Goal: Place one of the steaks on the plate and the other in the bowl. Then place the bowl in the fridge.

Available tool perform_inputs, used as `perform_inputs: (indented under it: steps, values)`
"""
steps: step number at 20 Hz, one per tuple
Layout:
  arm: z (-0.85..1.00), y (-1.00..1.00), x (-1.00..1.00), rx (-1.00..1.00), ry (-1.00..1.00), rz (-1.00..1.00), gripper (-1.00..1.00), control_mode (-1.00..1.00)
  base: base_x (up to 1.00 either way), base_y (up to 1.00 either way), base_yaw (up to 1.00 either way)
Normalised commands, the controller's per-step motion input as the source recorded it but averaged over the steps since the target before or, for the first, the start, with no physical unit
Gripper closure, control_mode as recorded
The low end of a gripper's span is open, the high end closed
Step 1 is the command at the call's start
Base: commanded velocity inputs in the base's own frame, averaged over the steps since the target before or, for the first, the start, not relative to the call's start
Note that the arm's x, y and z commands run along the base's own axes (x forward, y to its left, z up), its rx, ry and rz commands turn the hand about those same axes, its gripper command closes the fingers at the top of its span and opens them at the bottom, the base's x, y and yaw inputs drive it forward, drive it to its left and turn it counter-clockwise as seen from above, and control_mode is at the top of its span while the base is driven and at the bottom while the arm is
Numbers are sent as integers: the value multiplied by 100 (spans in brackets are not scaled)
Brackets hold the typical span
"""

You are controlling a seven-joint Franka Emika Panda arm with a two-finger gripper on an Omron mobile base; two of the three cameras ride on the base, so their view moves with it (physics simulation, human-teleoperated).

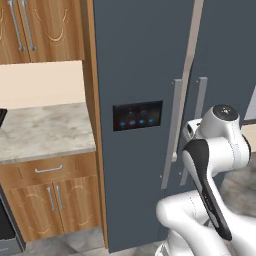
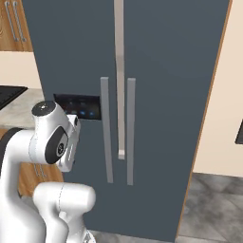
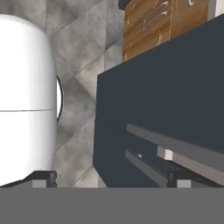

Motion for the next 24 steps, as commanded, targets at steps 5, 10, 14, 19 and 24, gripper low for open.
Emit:
perform_inputs:
  steps: [5, 10, 14, 19, 24]
  values:
    - [0, -22, -13, 0, -9, 0, -100, -100, -6, 0, 0]
    - [0, -68, -14, 2, -11, 0, -100, -100, 0, 0, 0]
    - [0, -86, -21, 18, -21, 0, -100, -100, 0, 0, 0]
    - [-8, -80, -12, 23, -32, 0, -100, -100, 0, 0, 0]
    - [-22, -26, -2, 14, -13, 0, -100, -100, 0, 0, 0]
